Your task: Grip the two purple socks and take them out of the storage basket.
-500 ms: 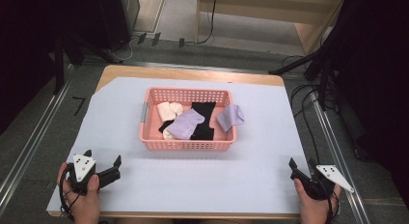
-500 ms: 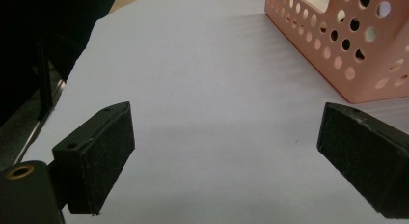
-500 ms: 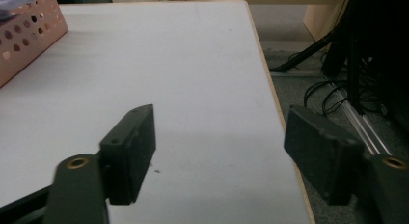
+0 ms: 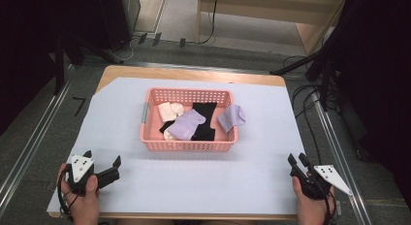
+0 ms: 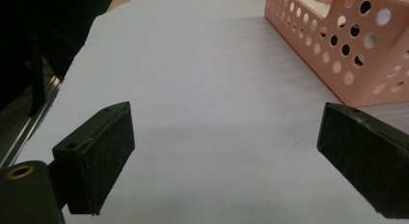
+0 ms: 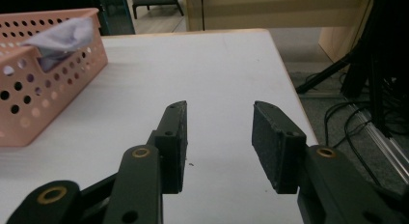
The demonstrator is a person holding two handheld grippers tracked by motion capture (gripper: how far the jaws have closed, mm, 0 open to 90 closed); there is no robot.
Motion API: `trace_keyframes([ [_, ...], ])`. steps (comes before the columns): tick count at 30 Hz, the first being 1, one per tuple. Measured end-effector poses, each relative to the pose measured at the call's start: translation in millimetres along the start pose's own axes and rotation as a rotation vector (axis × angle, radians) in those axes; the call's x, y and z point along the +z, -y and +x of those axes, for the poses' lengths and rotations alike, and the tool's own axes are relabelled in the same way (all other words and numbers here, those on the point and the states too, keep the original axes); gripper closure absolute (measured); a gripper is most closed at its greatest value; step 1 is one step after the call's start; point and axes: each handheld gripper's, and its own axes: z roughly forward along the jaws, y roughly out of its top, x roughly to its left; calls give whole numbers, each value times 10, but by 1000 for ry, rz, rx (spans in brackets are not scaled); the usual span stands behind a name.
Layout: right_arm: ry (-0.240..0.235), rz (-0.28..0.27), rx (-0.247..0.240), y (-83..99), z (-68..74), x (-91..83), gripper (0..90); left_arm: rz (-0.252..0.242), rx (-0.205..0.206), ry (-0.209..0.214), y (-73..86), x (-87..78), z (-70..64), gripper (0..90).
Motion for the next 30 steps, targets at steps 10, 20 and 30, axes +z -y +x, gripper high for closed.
trace_keyframes([
  [10,-26,-4,-1,-236,233,137,561,-9,5,-3,4,-5,-6,69],
  [20,-95,20,13,-405,564,385,520,-8,12,0,4,-8,-6,69],
  [30,-163,32,-21,-570,956,676,494,0,14,3,0,1,-10,69],
])
